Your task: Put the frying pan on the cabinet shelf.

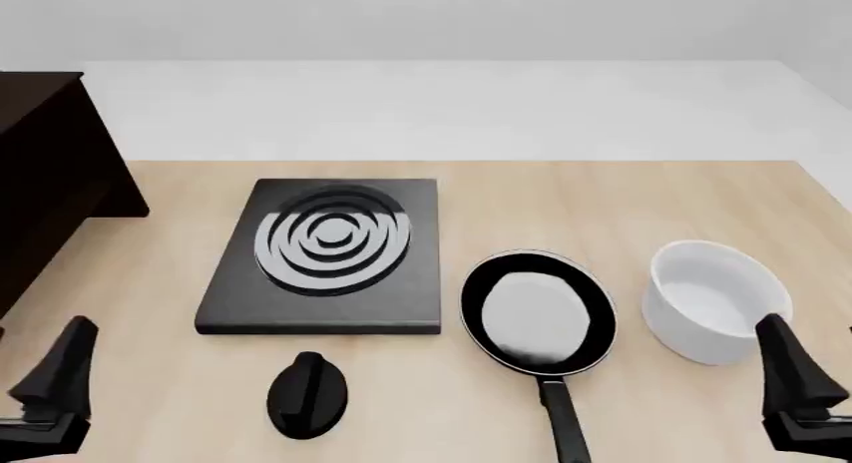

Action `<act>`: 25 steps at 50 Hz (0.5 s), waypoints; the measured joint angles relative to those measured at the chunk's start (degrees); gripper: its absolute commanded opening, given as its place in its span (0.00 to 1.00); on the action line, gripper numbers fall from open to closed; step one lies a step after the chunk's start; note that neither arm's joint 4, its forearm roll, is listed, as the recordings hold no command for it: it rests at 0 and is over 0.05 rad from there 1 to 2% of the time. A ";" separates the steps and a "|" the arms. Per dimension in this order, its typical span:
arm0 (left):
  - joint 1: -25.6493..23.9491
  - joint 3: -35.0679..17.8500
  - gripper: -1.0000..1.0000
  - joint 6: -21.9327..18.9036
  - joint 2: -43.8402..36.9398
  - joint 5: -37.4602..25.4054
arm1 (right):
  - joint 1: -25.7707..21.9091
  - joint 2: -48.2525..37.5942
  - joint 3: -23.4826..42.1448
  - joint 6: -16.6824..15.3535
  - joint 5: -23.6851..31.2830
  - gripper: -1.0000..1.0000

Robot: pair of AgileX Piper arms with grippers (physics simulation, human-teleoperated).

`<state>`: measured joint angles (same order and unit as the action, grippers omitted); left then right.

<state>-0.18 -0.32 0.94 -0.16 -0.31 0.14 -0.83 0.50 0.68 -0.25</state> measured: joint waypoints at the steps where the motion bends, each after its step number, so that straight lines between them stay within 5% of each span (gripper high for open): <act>1: 0.01 -0.03 1.00 -0.23 -0.02 -0.05 | 0.00 0.04 0.16 -0.12 0.12 1.00; 25: 1.72 -9.16 1.00 -4.02 -0.07 -6.88 | -1.59 0.11 14.74 -5.27 11.06 1.00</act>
<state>1.55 -9.48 -3.09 -0.22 -7.18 -1.46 -0.72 15.24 -4.58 10.81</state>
